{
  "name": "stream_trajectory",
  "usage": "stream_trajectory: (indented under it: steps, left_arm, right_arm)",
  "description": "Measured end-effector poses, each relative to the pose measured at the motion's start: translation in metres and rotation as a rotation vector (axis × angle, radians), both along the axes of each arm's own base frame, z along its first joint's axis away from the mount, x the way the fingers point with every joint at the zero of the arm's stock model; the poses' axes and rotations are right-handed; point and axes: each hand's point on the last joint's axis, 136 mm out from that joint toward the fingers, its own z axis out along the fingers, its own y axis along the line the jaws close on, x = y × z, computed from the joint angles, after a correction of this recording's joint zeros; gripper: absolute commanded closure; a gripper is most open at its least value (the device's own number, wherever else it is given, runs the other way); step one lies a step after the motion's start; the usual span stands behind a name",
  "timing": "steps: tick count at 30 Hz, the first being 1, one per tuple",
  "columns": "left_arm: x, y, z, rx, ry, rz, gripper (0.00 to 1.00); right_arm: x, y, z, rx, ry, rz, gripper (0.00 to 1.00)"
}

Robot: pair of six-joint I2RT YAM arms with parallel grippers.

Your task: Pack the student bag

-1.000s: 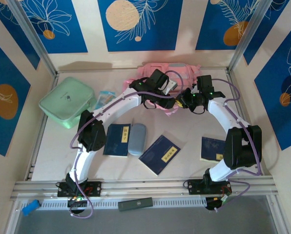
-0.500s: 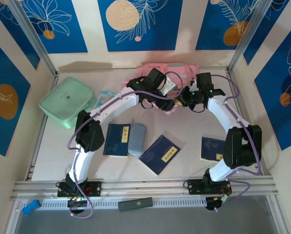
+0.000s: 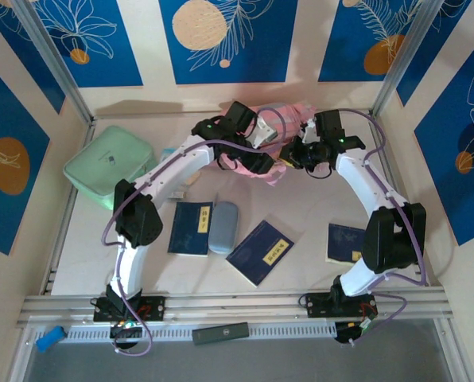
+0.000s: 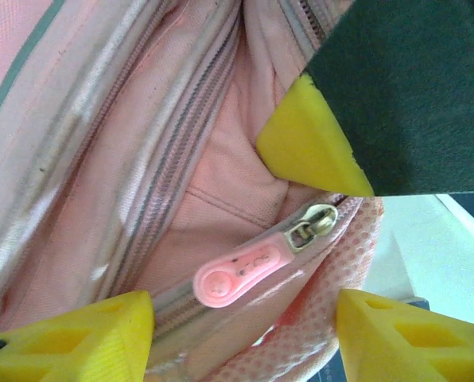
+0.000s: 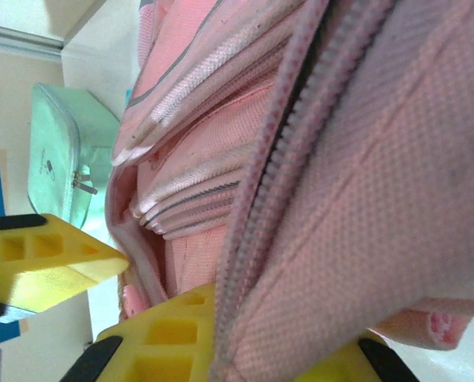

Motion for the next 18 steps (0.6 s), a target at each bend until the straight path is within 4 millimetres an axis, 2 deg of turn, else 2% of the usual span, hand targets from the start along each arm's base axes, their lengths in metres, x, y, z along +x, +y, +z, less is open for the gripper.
stream_trajectory:
  steps: [7, 13, 18]
  left_arm:
    - [0.008, 0.021, 0.017, -0.019, -0.024, 0.029, 0.45]
    - [-0.009, 0.012, 0.008, -0.025, -0.008, -0.059, 0.45]
    - [-0.019, -0.001, 0.005, -0.026, -0.046, -0.126, 0.45]
  right_arm:
    - [-0.005, -0.001, 0.0, -0.024, 0.008, 0.029, 0.97]
    - [-0.002, 0.0, 0.01, -0.025, -0.005, 0.033, 0.97]
    - [-0.004, 0.001, 0.007, -0.03, 0.011, 0.034, 0.97]
